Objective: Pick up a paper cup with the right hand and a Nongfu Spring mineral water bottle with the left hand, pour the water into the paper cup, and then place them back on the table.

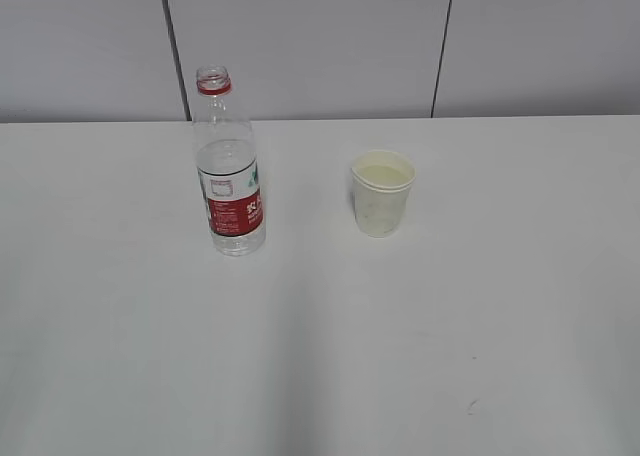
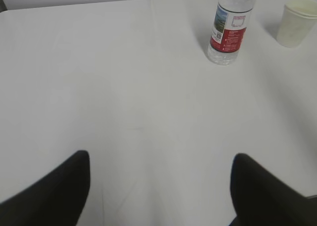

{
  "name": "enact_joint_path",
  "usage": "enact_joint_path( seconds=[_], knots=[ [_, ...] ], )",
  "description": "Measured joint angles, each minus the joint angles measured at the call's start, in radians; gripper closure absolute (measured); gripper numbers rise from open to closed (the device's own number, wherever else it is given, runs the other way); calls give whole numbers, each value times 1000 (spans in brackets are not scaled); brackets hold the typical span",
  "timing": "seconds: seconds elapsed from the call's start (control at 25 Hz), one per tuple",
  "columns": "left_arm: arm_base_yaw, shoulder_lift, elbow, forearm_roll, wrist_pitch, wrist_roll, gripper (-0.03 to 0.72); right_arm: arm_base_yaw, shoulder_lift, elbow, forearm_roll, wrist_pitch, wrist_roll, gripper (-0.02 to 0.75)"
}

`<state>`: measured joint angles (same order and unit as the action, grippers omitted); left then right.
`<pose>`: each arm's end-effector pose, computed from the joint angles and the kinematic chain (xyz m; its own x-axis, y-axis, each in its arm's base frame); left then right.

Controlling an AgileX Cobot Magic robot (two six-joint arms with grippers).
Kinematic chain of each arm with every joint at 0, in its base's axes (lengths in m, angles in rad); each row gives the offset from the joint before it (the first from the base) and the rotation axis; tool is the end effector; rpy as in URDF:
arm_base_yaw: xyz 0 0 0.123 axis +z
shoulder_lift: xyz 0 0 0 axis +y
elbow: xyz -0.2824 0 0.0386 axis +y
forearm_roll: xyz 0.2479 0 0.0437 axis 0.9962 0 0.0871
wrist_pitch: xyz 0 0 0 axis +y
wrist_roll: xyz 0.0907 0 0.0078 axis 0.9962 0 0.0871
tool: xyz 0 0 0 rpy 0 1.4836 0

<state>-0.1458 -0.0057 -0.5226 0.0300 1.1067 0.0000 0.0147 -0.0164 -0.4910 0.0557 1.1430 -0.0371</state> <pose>-0.0099 0.0039 0.2797 -0.4648 0.0818 -0.8816 0.1281 0.9915 0.0245 -0.0101 0.0045 0.2682 -0.5199 -0.0216 -0.8539 -0.0652 0.9978 0.0145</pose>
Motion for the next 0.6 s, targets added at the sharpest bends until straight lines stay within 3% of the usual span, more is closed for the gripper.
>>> enact_joint_path(
  seconds=[0.6],
  knots=[
    [0, 0, 0, 1, 0, 0, 155, 0, 0, 0, 0, 0, 0, 150]
  ],
)
